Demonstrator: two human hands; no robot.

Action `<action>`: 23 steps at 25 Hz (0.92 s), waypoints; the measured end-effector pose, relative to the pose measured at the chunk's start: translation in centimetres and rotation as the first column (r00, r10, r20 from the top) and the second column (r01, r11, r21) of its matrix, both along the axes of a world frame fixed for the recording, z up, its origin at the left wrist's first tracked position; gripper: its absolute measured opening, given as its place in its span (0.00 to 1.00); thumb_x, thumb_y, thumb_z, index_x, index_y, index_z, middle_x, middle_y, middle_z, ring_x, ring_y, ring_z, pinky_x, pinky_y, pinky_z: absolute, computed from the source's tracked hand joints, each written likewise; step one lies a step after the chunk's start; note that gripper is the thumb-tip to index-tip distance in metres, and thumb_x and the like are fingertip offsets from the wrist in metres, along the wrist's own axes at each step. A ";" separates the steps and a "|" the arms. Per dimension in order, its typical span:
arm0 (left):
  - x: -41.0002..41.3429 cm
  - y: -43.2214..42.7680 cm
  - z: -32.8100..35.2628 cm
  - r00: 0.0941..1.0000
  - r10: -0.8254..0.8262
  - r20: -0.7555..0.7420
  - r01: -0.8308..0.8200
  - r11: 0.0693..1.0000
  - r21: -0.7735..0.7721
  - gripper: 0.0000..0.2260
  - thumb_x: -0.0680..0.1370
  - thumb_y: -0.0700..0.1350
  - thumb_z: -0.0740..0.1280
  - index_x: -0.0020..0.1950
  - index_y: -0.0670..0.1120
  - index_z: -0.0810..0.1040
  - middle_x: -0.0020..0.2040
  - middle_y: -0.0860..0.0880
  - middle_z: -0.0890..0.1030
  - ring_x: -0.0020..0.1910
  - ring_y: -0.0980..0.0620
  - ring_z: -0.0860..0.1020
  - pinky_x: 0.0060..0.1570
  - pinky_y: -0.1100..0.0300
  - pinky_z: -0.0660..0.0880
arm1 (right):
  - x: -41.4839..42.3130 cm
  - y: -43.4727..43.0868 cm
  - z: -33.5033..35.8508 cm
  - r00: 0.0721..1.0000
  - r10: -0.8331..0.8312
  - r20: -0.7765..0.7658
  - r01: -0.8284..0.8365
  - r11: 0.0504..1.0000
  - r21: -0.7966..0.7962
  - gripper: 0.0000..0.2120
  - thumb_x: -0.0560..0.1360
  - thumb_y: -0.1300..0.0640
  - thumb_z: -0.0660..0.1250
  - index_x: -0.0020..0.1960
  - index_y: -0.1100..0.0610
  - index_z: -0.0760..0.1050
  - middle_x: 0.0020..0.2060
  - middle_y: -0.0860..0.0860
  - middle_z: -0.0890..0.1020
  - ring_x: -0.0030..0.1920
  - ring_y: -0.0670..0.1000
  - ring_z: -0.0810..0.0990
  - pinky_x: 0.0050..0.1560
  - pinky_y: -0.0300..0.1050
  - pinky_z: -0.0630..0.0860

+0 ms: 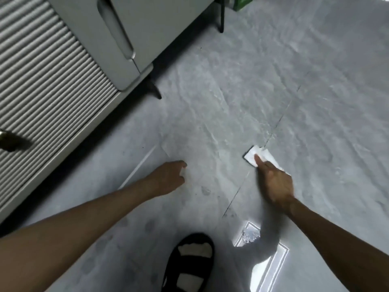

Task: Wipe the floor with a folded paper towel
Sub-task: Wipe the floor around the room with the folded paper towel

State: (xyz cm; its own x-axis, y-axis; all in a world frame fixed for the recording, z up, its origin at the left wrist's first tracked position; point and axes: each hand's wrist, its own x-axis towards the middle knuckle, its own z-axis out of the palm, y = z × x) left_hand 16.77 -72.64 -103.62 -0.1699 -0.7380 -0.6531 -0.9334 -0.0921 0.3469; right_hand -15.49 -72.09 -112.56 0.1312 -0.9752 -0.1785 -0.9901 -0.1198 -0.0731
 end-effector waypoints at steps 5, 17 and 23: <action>4.3 5.3 4.9 0.995 0.094 0.033 -0.097 0.993 0.075 0.25 0.80 0.49 0.61 0.75 0.49 0.59 0.73 0.45 0.67 0.68 0.48 0.69 0.64 0.63 0.65 | 6.4 2.0 1.6 0.888 -0.396 0.235 0.406 0.914 0.009 0.25 0.78 0.66 0.52 0.74 0.55 0.60 0.55 0.57 0.79 0.47 0.62 0.80 0.43 0.52 0.72; 10.6 9.8 -3.8 0.894 0.430 0.128 -0.346 0.842 -0.414 0.16 0.78 0.43 0.62 0.63 0.38 0.70 0.61 0.35 0.73 0.60 0.36 0.74 0.59 0.47 0.72 | 21.3 7.5 1.1 0.977 -0.037 0.209 0.059 0.993 -0.101 0.26 0.77 0.66 0.59 0.74 0.57 0.65 0.48 0.57 0.82 0.40 0.58 0.83 0.37 0.49 0.74; 13.7 12.1 -5.5 0.866 0.499 0.040 -0.422 0.771 -0.477 0.22 0.77 0.39 0.60 0.72 0.40 0.65 0.68 0.38 0.72 0.66 0.40 0.72 0.66 0.52 0.67 | 21.8 5.2 -1.4 0.486 0.869 0.094 -0.846 0.494 -0.202 0.26 0.73 0.61 0.70 0.71 0.55 0.71 0.48 0.52 0.82 0.40 0.54 0.82 0.33 0.43 0.75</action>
State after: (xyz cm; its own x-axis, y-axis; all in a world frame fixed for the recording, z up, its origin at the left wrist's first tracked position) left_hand 30.47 -60.50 -109.11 0.3402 -0.9123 -0.2278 -0.8623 -0.3993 0.3114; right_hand 6.34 -66.87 -114.00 0.9278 -0.3713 0.0350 -0.3633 -0.9211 -0.1400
